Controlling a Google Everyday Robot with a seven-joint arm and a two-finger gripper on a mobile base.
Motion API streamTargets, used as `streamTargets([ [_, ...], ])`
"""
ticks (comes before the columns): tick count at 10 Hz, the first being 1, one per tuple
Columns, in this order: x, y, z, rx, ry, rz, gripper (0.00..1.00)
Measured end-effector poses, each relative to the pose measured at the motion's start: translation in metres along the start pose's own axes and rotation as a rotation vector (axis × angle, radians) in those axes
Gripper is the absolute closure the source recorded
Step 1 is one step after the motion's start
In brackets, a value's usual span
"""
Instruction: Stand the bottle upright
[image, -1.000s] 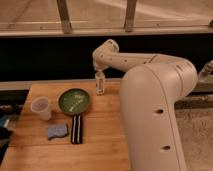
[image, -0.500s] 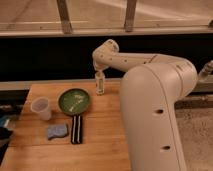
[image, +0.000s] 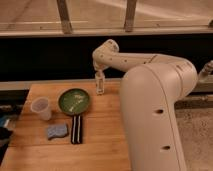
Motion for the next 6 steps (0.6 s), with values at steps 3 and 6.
streamTargets([
  [3,-0.0001,0.0000,-0.0001,0.000,0.000,0.000,0.47],
  [6,-0.0001,0.0000,-0.0001,0.000,0.000,0.000,0.21],
])
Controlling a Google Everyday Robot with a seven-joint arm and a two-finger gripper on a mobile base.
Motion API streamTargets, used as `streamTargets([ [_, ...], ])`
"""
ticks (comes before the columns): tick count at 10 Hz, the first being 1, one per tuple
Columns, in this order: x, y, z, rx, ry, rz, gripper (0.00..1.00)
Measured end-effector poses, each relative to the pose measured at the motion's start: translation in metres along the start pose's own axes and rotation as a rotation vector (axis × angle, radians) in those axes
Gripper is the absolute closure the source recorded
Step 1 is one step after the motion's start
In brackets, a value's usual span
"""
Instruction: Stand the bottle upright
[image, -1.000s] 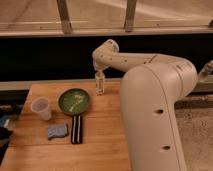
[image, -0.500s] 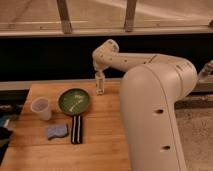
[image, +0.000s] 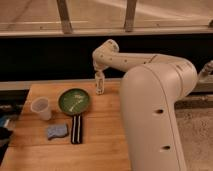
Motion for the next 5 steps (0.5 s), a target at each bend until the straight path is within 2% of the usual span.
streamTargets([
  [5,0.0000,0.0000,0.0000,0.000,0.000,0.000,0.20],
])
